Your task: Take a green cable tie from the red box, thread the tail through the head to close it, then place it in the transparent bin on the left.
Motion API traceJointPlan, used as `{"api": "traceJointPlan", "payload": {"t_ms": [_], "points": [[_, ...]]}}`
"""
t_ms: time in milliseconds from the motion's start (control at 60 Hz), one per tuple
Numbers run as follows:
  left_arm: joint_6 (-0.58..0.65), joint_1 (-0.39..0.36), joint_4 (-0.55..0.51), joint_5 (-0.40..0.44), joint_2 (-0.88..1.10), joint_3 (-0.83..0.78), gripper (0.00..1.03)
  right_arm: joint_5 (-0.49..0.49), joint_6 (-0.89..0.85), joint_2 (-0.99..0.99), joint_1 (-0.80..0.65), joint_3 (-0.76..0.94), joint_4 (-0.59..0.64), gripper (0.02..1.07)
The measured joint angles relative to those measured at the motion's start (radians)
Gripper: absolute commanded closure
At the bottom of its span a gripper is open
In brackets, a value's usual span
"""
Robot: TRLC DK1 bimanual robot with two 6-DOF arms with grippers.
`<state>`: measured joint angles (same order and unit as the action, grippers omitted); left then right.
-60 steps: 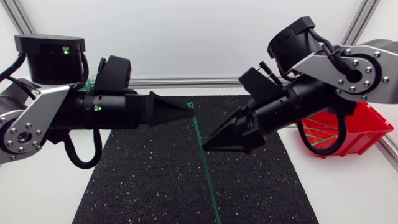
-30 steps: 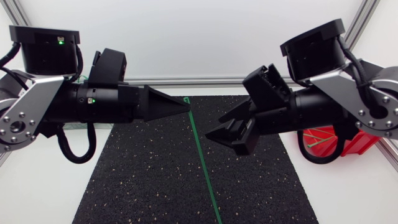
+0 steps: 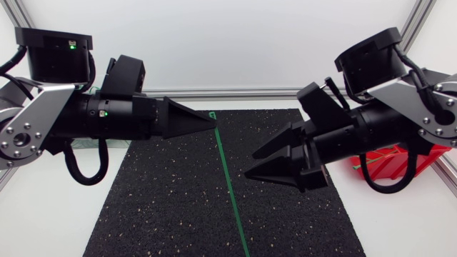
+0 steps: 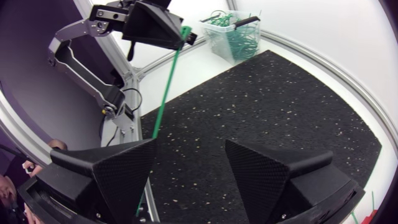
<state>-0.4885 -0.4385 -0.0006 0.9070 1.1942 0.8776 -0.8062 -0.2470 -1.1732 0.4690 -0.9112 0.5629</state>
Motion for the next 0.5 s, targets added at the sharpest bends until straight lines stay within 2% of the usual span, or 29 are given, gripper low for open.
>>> {"api": "traceJointPlan", "payload": {"t_ms": [100, 300, 500], "points": [[0.003, 0.0, -0.001, 0.002, 0.003, 0.001, 0.99, -0.089, 0.0, -0.028, 0.005, 0.0, 0.006, 0.27], [0.003, -0.015, -0.002, 0.002, 0.016, 0.001, 0.99, -0.173, 0.028, -0.108, 0.029, 0.0, -0.028, 0.51], [0.003, -0.026, -0.002, 0.002, 0.02, 0.001, 0.99, -0.217, 0.093, -0.117, 0.034, 0.0, -0.137, 0.92]]}}
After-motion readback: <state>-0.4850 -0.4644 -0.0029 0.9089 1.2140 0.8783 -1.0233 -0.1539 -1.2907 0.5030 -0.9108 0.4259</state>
